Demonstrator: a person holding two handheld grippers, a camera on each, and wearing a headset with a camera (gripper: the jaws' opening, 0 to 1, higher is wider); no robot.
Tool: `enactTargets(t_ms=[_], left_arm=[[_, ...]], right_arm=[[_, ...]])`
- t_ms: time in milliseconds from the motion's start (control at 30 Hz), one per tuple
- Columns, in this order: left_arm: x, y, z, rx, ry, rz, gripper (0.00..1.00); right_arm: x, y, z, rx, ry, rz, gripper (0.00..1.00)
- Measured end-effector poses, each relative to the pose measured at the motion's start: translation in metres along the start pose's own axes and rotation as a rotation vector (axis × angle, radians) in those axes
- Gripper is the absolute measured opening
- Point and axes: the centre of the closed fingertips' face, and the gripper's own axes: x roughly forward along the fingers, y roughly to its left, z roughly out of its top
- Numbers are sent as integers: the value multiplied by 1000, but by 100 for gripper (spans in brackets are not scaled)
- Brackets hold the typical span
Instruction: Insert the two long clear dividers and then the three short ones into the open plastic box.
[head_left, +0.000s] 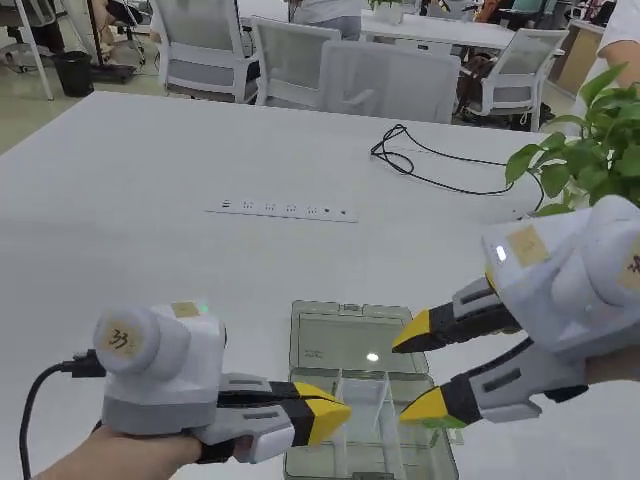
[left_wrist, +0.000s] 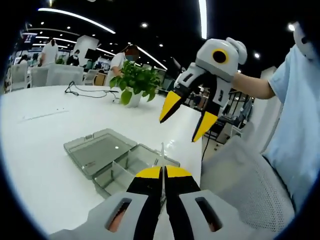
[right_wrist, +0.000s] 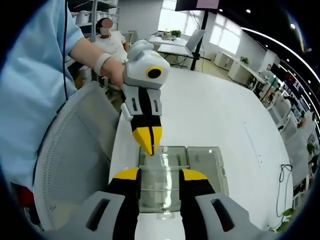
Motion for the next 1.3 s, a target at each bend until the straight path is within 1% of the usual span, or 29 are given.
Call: enactTargets(t_ms=[33, 67, 133, 167, 200, 267, 300, 333, 400, 467, 500, 600, 633, 700, 800, 900, 1033, 1267, 1300], left_arm=[[0, -2, 1, 25, -2, -10, 0], [0, -4, 0, 59, 6, -13, 0], [0, -8, 1, 121, 13, -24, 0], [0, -10, 2, 139, 15, -30, 0], [0, -13, 3, 155, 14, -39, 0], [1, -13, 3, 171, 19, -40, 0], [1, -13, 2, 183, 31, -36, 0], [1, -13, 2, 190, 33, -37, 0], [1, -14, 3, 190, 32, -42, 0], [1, -15, 4, 194, 27, -43, 0], [1, -15, 4, 195, 26, -44, 0], [2, -16, 5, 195, 21, -48, 0], [2, -16, 5, 193, 18, -47, 0], [2, -17, 6, 193, 12, -51, 0], [3, -17, 8, 194, 5, -52, 0], [3, -16, 8, 191, 4, -52, 0], [2, -14, 7, 186, 6, -46, 0], [2, -12, 1, 181, 34, -31, 0], [1, -10, 0, 180, 39, -22, 0]], right_arm=[[0, 0, 1, 1, 3, 12, 28], [1, 3, 2, 1, 7, 35, 27], [4, 5, 2, 4, 25, 62, 24], [5, 6, 3, -8, 30, 71, 23], [6, 10, 2, -8, 46, 99, 21], [9, 12, 3, -12, 55, 114, 17], [10, 13, 4, -18, 61, 126, 15], [11, 14, 4, -26, 65, 134, 15], [13, 16, 5, -47, 74, 147, 15], [16, 18, 4, -48, 89, 160, 12], [17, 18, 2, -62, 100, 173, 11], [19, 19, 0, -62, 119, 194, 8], [19, 21, 0, -60, 125, 212, 7], [19, 21, 0, -60, 127, 219, 7], [21, 23, -2, -69, 143, 245, 6], [22, 22, -2, -93, 151, 252, 3], [24, 23, -2, -98, 168, 263, 3], [29, 23, 1, -98, 202, 265, 2], [29, 22, 2, -94, 207, 260, 2]])
